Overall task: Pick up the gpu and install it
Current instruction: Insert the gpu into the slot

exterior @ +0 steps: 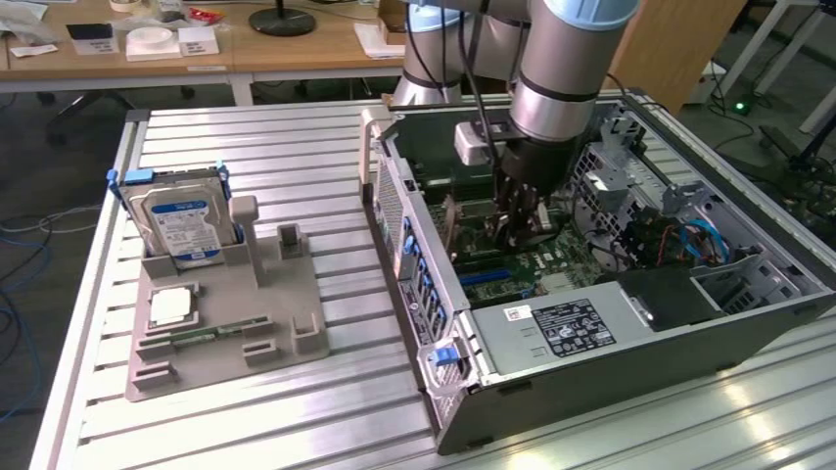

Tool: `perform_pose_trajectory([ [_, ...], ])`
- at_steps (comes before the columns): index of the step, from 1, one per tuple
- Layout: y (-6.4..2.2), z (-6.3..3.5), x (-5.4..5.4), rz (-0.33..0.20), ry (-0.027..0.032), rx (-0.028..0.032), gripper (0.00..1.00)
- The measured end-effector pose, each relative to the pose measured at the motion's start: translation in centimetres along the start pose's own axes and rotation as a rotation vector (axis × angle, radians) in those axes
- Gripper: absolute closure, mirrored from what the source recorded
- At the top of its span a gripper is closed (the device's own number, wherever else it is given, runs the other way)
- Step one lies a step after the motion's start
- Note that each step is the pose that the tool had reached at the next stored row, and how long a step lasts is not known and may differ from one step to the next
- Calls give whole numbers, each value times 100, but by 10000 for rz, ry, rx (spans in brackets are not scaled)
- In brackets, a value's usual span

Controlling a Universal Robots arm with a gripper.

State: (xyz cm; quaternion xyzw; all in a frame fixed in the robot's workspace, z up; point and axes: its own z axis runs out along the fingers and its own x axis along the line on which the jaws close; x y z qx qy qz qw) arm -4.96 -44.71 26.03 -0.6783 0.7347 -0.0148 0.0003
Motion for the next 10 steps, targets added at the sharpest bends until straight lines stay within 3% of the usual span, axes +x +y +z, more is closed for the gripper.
perform_pose_trajectory([
  [10,73,139,25,-1,-1,0,70],
])
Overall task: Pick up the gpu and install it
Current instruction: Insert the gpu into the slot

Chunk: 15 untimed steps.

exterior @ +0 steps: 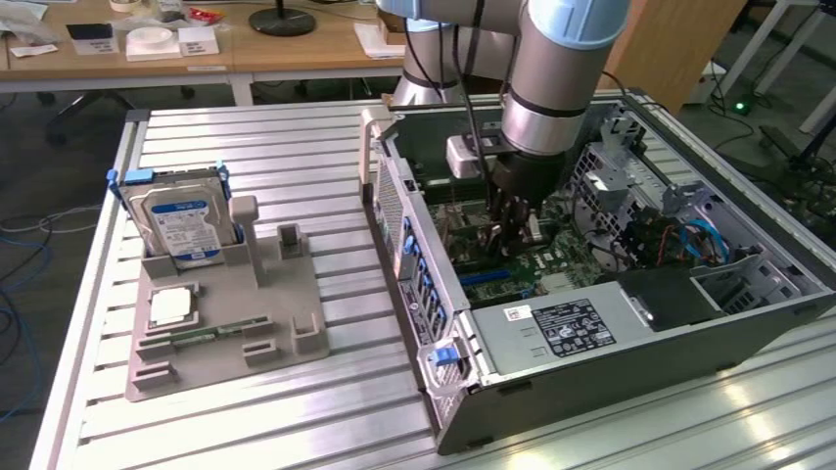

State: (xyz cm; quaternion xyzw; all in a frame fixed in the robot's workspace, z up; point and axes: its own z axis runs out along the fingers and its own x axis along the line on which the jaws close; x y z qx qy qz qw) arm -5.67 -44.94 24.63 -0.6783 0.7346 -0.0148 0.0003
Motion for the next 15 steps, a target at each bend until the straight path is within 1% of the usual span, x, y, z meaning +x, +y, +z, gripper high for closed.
perform_pose_trajectory([
  [9,41,110,31,1,1,-1,70],
  [15,89,159,39,0,1,-1,70],
])
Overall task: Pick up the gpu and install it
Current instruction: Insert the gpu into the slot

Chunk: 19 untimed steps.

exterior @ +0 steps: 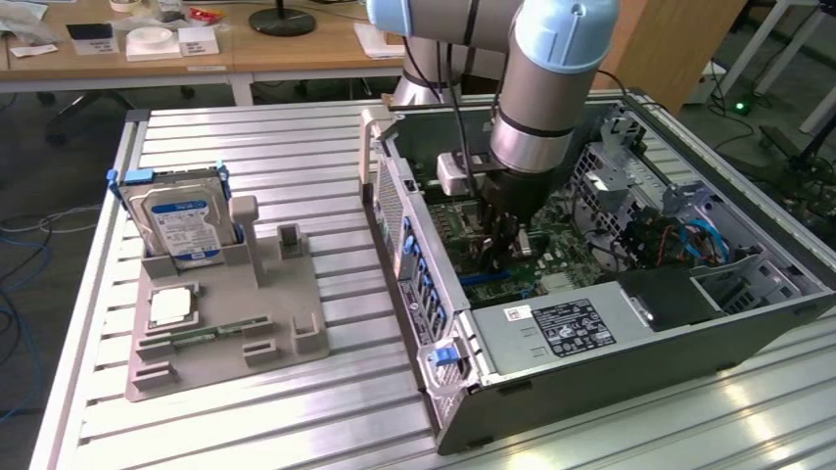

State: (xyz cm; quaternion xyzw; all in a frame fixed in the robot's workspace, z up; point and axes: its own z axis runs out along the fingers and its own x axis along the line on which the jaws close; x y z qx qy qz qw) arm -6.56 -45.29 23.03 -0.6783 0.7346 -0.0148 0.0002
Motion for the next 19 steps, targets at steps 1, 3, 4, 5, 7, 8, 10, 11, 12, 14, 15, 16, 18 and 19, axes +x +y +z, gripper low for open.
perform_pose_trajectory([
  [1,2,16,2,-2,0,0,70],
  [3,9,41,3,2,-1,0,70],
  [4,14,45,4,1,1,0,70],
  [5,21,47,4,0,0,0,70],
  [7,28,48,4,0,1,0,70],
  [8,28,48,4,0,1,-1,70],
  [10,28,49,5,0,0,0,70],
  [11,29,49,4,0,0,0,70],
  [12,29,49,4,0,0,0,70],
  [14,29,57,4,0,-3,2,70],
  [15,29,64,4,0,-3,1,70],
  [16,29,70,4,0,0,0,70],
  [18,29,83,4,-1,-1,0,70],
  [19,31,86,4,1,1,-1,70],
])
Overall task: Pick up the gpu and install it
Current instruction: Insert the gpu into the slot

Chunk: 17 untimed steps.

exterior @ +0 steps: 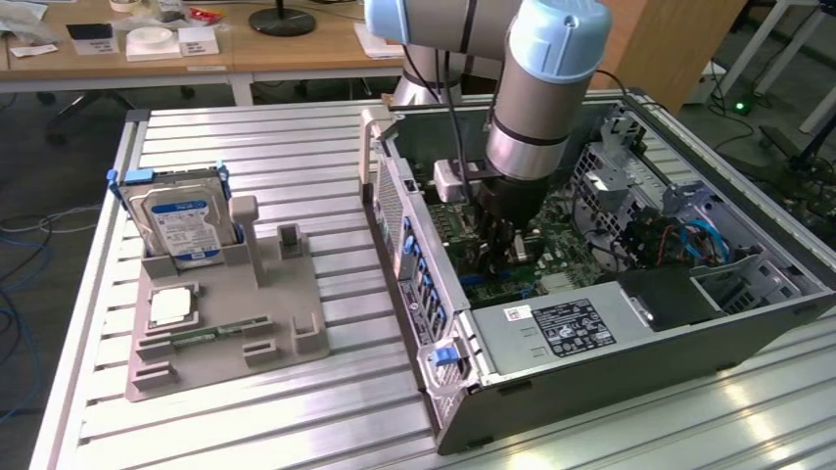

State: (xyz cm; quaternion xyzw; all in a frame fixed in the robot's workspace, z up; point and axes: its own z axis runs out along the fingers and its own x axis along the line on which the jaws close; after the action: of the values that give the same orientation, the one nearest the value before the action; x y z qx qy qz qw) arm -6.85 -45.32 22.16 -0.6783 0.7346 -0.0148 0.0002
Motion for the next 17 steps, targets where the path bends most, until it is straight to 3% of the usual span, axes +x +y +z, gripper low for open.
perform_pose_trajectory([
  [17,15,81,-1,0,2,0,70],
])
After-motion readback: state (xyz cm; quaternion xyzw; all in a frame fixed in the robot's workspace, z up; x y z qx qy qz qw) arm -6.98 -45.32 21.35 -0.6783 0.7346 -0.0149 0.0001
